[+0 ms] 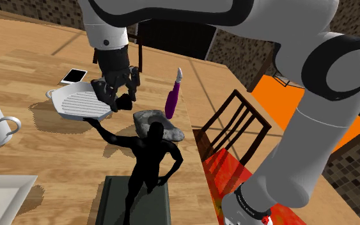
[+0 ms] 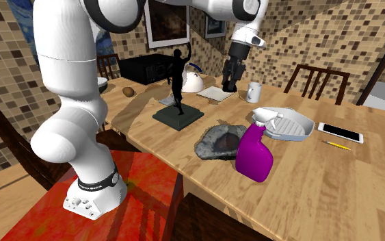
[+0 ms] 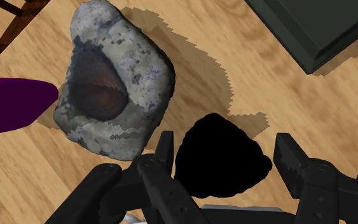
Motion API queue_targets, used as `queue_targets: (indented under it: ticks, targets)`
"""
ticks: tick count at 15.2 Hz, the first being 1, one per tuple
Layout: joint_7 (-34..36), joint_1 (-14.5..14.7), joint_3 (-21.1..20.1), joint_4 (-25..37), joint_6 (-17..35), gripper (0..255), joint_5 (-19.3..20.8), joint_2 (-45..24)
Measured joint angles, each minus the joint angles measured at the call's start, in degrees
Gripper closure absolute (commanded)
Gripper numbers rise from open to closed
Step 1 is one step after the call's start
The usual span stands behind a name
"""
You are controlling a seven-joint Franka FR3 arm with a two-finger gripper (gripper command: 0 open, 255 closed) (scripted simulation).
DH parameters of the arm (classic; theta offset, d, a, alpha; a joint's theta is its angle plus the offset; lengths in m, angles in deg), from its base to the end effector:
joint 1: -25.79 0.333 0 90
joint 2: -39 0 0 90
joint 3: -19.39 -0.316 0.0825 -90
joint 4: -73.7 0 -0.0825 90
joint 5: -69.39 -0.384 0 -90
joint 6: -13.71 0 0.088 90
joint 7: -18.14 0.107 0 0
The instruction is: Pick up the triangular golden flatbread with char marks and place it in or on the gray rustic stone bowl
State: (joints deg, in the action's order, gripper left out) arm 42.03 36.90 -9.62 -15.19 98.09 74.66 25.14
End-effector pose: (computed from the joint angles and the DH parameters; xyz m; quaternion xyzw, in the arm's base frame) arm 0.4780 0.3534 0.5021 0.9789 0.1441 -0.1292 0.0659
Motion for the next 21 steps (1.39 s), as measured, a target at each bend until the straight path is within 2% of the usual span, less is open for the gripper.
queue_targets:
  ticks: [5,12,21]
  targets:
    - [-7.6,-5.2,2.4,-10.1,2.4,255,-2.3,8.9]
    - [-18.4,-10.5,7.4,-20.0,4.0,255,-3.1,18.5]
    - [-19.3,-11.0,8.0,-26.4,10.2,255,-2.9,18.7]
